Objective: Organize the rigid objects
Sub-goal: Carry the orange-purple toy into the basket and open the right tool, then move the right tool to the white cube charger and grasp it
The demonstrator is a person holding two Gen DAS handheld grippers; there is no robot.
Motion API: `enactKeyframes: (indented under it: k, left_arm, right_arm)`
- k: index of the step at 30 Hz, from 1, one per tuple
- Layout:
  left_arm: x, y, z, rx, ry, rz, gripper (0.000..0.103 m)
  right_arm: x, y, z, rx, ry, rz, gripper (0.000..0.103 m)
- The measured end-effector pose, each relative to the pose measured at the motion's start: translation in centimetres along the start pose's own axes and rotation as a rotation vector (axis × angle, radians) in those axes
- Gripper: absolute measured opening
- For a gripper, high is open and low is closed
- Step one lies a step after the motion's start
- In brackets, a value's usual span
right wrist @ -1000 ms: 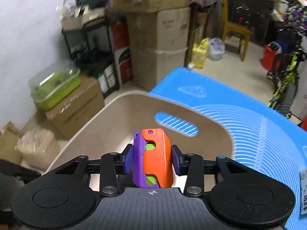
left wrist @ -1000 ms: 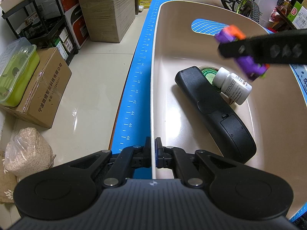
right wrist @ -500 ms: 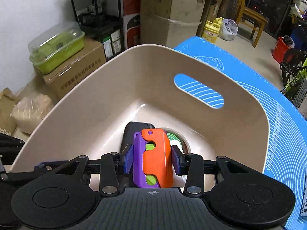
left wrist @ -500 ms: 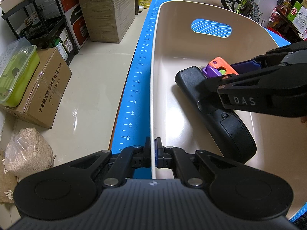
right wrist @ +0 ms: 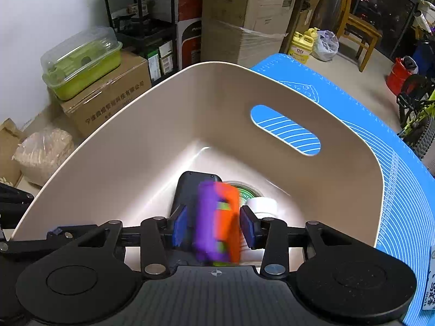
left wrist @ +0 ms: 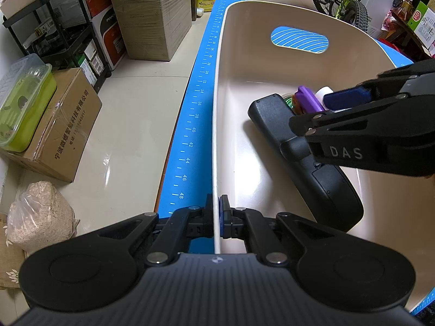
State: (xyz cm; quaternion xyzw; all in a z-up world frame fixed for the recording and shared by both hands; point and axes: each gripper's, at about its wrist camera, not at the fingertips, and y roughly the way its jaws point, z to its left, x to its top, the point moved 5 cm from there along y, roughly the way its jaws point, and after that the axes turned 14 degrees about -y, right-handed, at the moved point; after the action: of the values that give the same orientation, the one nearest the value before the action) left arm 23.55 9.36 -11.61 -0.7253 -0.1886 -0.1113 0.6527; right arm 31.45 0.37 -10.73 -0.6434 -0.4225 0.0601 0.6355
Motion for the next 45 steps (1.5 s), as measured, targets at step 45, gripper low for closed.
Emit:
enactKeyframes:
  k: [45]
  left_arm:
    - [0.1,0.0,-0.1,0.0,0.001,-0.001,0.005]
  right_arm:
    - [-18.9,-8.4,-10.4,-0.252,0.442,-0.038,0.071]
